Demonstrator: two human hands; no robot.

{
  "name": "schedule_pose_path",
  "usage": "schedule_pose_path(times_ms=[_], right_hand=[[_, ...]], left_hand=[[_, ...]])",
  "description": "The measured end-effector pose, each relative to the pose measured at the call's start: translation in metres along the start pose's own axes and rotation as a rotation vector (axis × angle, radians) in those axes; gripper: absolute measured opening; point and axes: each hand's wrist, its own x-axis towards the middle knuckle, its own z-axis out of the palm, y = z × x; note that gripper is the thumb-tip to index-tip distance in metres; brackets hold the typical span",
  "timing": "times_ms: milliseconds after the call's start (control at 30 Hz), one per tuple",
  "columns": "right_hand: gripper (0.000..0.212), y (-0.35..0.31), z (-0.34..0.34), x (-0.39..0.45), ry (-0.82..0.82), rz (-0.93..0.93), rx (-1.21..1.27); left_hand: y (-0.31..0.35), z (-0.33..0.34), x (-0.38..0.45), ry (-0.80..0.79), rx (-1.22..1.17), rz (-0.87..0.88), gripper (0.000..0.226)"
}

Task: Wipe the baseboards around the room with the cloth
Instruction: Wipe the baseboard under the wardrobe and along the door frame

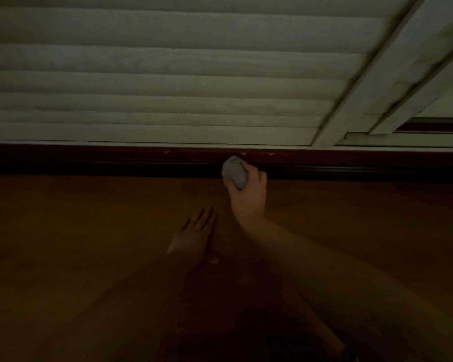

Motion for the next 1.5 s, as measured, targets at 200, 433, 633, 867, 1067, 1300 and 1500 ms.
schedule_pose_path(times_ms=[200,433,633,867,1067,1300,1500], right_hand=[[0.053,-0.012,0.026,0.0,-0.168,-0.04,0.055],[0.043,0.011,-0.003,0.03,-0.005,0.091,0.099],[0.047,0.046,-0.066,0.05,0.075,0.099,-0.03],[0.042,0.069,-0.129,0.067,0.302,0.214,-0.064],[0.052,0.092,-0.206,0.066,0.426,0.469,-0.1],[0.055,0.11,-0.22,0.031,0.287,0.302,-0.11],[0.059,0.107,-0.208,0.017,0.167,0.224,-0.202]], left_hand=[[-0.001,0.001,0.004,-0.028,-0.001,0.004,0.121],[-0.004,0.001,0.002,-0.008,-0.029,0.013,0.122],[-0.006,0.0,0.006,-0.002,-0.018,-0.01,0.125],[0.009,-0.018,0.011,-0.041,0.112,-0.004,0.125],[0.053,-0.037,0.032,-0.044,0.108,0.178,0.093],[0.124,-0.021,0.054,-0.151,0.078,0.129,0.125],[0.133,-0.021,0.058,-0.182,0.105,0.068,0.129]])
